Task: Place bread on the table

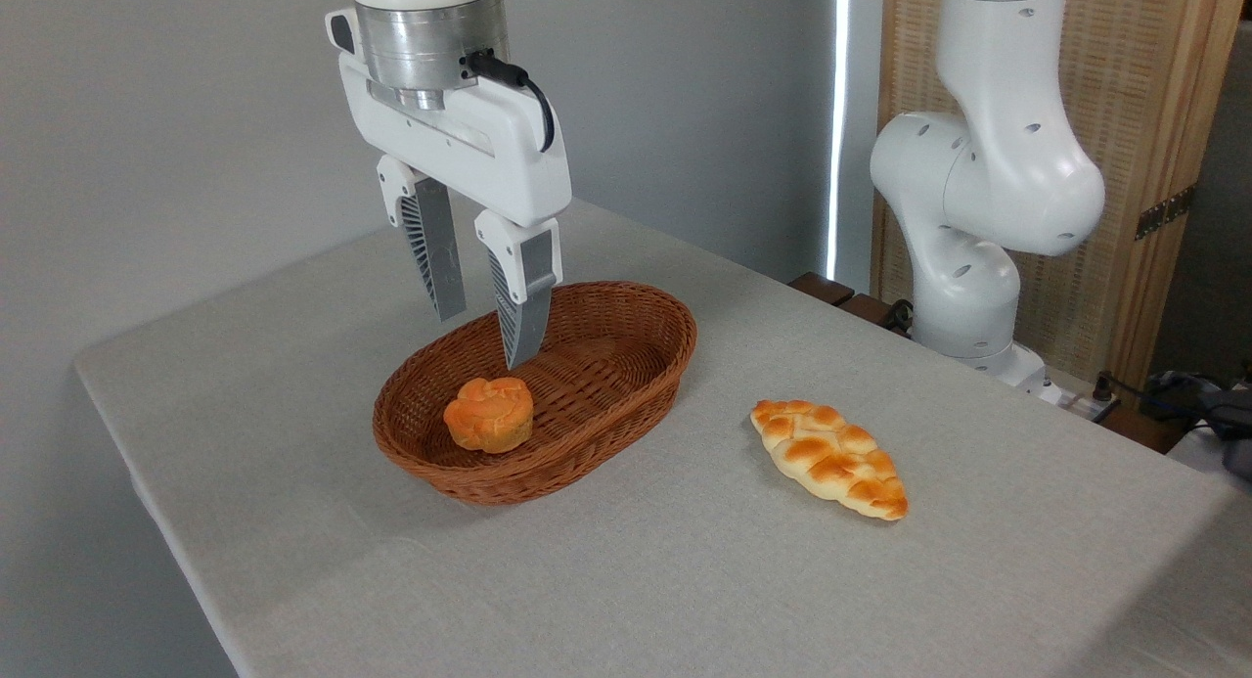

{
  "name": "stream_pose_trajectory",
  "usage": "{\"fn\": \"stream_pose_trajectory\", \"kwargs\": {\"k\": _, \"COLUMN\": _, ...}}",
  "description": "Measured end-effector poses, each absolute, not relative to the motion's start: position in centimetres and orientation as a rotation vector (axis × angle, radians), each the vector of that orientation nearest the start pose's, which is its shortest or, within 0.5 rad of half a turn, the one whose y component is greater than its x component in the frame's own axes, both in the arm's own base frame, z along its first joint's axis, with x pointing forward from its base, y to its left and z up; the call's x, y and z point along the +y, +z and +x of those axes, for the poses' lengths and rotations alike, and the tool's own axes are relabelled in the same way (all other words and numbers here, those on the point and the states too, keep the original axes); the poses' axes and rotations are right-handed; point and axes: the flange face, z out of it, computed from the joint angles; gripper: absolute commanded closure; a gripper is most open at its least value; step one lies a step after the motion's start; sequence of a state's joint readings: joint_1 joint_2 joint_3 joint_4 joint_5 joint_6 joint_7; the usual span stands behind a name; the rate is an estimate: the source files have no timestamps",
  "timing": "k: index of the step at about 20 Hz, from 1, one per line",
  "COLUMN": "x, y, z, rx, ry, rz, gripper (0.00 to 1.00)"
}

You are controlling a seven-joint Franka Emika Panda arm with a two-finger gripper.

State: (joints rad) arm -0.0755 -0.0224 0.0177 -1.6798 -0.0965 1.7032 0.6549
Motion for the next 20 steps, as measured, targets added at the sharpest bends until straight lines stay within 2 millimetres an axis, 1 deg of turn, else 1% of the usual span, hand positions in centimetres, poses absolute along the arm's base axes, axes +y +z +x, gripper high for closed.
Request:
{"fn": "stream_pose_trajectory", "kwargs": {"k": 6, "x": -3.7, "y": 59.7, "z": 55.7, "rx": 1.095, "ry": -0.114, "rz": -3.027, "gripper": 0.0}}
{"fn": "stream_pose_trajectory", "kwargs": {"k": 11, "x": -3.7, "y": 58.9, "z": 55.4, "rx": 1.097, "ry": -0.09, "rz": -3.032, "gripper": 0.0}}
{"fn": "stream_pose_trajectory", "kwargs": {"k": 16, "x": -3.7, "y": 59.0, "z": 55.3, "rx": 1.096, "ry": -0.094, "rz": -3.031, "gripper": 0.0}}
{"fn": "stream_pose_trajectory", "kwargs": {"k": 18, "x": -3.9, "y": 59.2, "z": 55.4, "rx": 1.1, "ry": -0.111, "rz": -3.025, "gripper": 0.0}}
{"fn": "stream_pose_trajectory", "kwargs": {"k": 20, "x": -4.7, "y": 58.8, "z": 55.6, "rx": 1.117, "ry": -0.139, "rz": -3.012, "gripper": 0.0}}
